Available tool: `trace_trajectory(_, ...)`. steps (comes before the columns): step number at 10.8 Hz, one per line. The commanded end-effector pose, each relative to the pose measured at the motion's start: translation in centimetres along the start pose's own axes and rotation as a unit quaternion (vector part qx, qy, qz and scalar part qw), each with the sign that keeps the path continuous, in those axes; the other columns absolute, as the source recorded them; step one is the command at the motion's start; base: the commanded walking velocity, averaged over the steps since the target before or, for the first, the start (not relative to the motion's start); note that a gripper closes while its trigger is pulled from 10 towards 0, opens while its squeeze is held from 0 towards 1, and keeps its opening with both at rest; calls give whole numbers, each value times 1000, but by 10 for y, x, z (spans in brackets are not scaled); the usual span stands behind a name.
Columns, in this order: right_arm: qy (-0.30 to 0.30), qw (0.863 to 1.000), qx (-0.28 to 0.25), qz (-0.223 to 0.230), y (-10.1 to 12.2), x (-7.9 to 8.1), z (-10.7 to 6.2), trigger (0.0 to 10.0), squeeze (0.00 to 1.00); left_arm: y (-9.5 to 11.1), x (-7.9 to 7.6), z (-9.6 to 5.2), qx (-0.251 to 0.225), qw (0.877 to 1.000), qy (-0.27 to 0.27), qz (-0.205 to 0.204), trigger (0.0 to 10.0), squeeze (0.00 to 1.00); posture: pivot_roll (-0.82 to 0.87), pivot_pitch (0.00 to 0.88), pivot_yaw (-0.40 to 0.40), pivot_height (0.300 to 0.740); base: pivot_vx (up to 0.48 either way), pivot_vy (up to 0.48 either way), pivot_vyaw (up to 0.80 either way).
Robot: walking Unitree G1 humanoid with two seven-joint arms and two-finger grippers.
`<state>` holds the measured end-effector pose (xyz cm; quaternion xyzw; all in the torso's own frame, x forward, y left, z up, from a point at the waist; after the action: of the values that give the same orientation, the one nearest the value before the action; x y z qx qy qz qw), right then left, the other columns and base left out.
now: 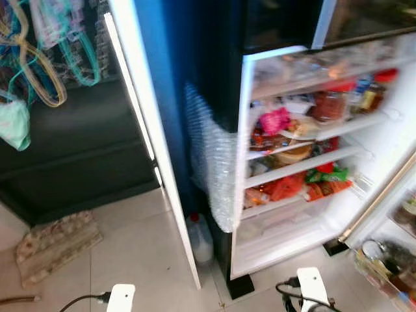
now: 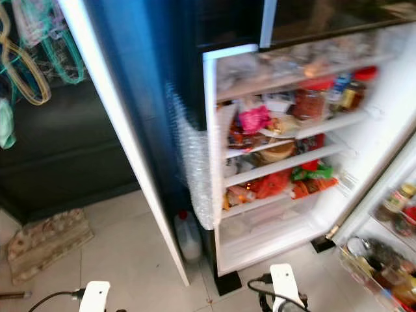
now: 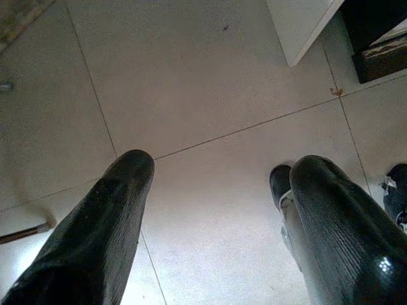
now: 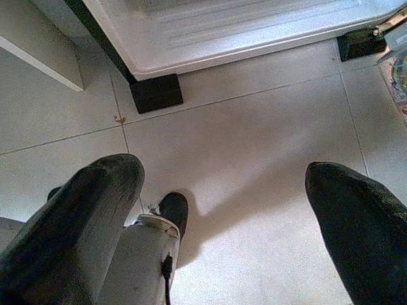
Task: Restocking fridge
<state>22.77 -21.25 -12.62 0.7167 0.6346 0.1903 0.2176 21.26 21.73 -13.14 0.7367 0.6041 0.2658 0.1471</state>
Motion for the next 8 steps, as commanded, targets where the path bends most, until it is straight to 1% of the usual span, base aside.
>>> trace_trajectory(1,-6,1000,-4,9,6,-2,1,10000,0,-3,-1,0,13,1000,0,1,10000,0,-213,0,89,740,0,0,0)
trace_trajectory(2,-11,1000,-6,21,9,-2,1,10000,0,1,1,1,13,1000,3,-4,10000,0,-208,0,94,740,0,0,0)
trace_trajectory(3,-11,999,-8,32,14,0,2,10000,0,14,10,3,2,1000,15,-21,10000,0,-206,0,109,740,0,0,-525)
trace_trajectory(4,-7,1000,-17,15,28,2,2,10000,0,33,10,5,-16,1000,12,-9,10000,0,-239,0,110,740,0,0,0)
trace_trajectory(5,-11,999,-27,16,38,0,2,10000,0,40,1,6,-19,1000,0,16,10000,0,-228,0,94,740,0,0,0)
trace_trajectory(6,-16,999,-37,20,47,-3,2,10000,0,46,-4,7,-23,1000,-4,20,10000,0,-204,0,83,740,0,240,0)
trace_trajectory(7,-23,999,-38,21,54,-6,2,10000,0,55,-1,7,-30,999,1,13,10000,0,-168,0,65,740,0,0,0)
trace_trajectory(8,-22,999,-38,22,57,-6,2,10000,0,57,2,8,-30,999,5,12,10000,0,-159,0,58,740,0,0,0)
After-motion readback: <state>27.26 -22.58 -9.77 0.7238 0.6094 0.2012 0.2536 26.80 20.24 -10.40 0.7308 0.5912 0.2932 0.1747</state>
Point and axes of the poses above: a point about 5 cm out from each wrist's last joint towards the gripper, its own z axis pointing out of the wrist towards the gripper, its own y axis along the axis of the wrist's last joint, x = y × z, the point moved 6 cm from there along z, pointing out of the wrist towards the gripper, and after that the axes turned 10 degrees about z, right-handed, at the moved point
